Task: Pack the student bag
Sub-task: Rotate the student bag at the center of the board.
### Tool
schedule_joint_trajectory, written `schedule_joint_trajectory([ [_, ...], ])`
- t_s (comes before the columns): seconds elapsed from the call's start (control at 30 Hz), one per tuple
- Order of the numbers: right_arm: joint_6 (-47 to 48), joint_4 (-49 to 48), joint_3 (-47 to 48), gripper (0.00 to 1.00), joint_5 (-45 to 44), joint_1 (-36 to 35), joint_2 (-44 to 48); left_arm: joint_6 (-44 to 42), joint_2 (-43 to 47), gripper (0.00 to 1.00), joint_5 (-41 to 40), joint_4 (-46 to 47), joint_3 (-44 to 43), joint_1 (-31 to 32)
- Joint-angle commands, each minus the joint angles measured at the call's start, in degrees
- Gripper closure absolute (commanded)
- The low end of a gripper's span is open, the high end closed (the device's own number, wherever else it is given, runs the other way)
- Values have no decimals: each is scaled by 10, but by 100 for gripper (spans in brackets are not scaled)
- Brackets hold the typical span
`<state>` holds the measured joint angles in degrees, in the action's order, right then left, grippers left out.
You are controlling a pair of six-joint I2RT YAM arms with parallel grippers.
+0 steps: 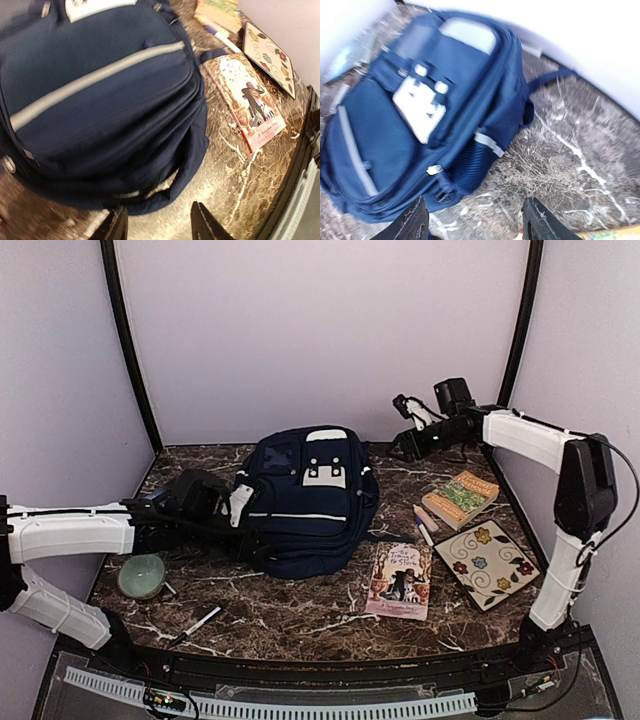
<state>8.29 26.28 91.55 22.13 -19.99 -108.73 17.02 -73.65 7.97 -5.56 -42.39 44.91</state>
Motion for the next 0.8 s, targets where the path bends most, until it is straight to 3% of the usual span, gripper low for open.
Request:
schedule_joint_trajectory([
  [0.0, 9, -31, -89, 36, 62, 0, 95, -162, -19, 59, -7, -24, -47, 3],
  [0.1, 30, -69, -180, 36, 91, 1, 176, -236, -81, 62, 36, -47, -96, 3],
  [0.2, 36, -149, -286, 35, 95, 5, 257, -293, -151, 56, 60, -122, -161, 3],
  [0.3, 10, -181, -310, 35, 140, 34, 256, -319, -206, 55, 49, -178, -214, 3],
  [0.53, 9, -209, -327, 35, 152, 41, 245, -329, -259, 56, 45, -158, -232, 3],
  [0.67, 15, -215, -332, 35, 149, 40, 233, -309, -281, 65, 22, -143, -247, 3],
  [0.77, 15, -217, -332, 35, 153, 40, 224, -303, -279, 81, 3, -113, -246, 5],
])
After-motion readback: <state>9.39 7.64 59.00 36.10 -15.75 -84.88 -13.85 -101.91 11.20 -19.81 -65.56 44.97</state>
